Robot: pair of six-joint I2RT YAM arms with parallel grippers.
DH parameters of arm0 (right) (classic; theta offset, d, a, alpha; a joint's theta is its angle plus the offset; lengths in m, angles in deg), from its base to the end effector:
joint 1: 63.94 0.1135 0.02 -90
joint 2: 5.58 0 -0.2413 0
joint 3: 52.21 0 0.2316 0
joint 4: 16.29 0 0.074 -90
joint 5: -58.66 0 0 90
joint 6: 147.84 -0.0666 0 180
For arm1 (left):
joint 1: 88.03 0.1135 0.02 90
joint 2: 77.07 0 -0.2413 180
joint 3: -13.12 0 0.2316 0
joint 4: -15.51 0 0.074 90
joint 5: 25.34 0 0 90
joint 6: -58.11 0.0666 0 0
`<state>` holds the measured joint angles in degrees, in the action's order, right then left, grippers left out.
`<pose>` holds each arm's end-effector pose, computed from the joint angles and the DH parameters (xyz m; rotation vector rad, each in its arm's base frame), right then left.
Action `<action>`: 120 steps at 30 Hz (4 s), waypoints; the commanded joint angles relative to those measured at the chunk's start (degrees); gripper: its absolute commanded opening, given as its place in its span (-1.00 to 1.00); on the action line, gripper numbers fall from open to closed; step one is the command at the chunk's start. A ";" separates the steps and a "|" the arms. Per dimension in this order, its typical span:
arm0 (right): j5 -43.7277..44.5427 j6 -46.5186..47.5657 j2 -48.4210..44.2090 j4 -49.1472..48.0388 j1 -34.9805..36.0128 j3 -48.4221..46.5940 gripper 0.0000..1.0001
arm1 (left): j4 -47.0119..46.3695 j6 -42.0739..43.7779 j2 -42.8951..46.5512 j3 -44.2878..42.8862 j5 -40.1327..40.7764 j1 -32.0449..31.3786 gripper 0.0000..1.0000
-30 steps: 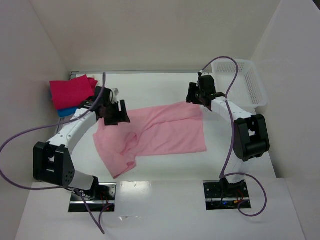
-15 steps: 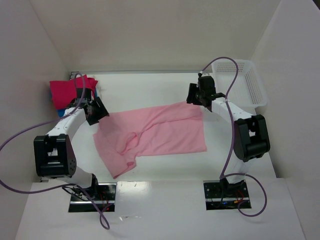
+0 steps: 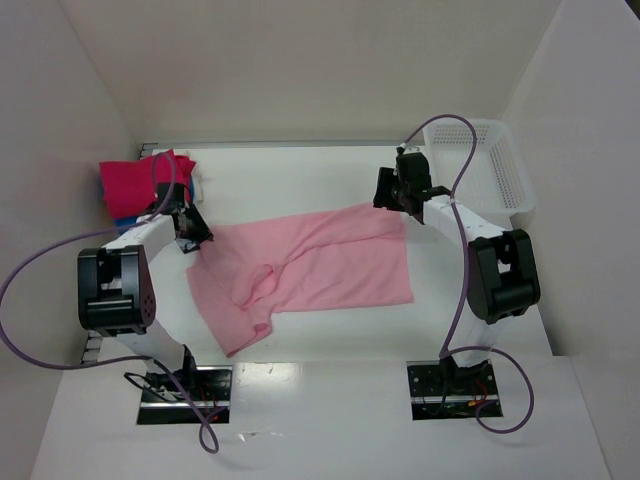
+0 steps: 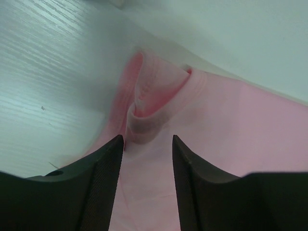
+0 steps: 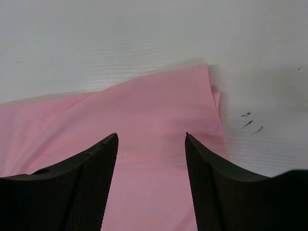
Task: Fold and stack the t-shirts
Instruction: Fold the flattened tshirt in 1/3 of the way
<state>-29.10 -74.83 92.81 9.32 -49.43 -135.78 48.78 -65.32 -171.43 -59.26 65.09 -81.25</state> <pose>0.3744 0.0942 0.2018 0.0701 2.2866 0.2437 0.3309 0.0398 0.1519 -0.8774 2.3882 -0.1742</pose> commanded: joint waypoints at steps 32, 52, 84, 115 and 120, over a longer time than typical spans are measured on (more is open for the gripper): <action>3.12 0.73 -1.71 -0.22 0.62 1.14 0.28 | -7.73 8.56 -11.20 -16.99 11.08 1.92 -0.60; 0.57 0.18 0.22 0.31 0.62 2.61 0.02 | -12.81 8.03 -14.36 -19.63 8.97 2.45 -1.00; 0.66 -4.48 3.10 5.67 3.78 4.68 -0.99 | -11.76 8.56 -17.78 -22.26 3.09 2.98 -0.97; 6.37 -4.36 -0.64 8.66 4.31 1.87 0.08 | -7.10 10.76 -18.19 -28.51 -7.29 5.09 -0.02; 4.23 -3.84 2.98 6.77 4.31 -1.95 -0.53 | -8.01 11.29 -13.03 -26.14 -10.88 5.09 0.15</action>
<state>-24.68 -79.63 92.64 17.81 -45.70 -133.67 42.09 -55.65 -190.48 -85.65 57.57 -76.48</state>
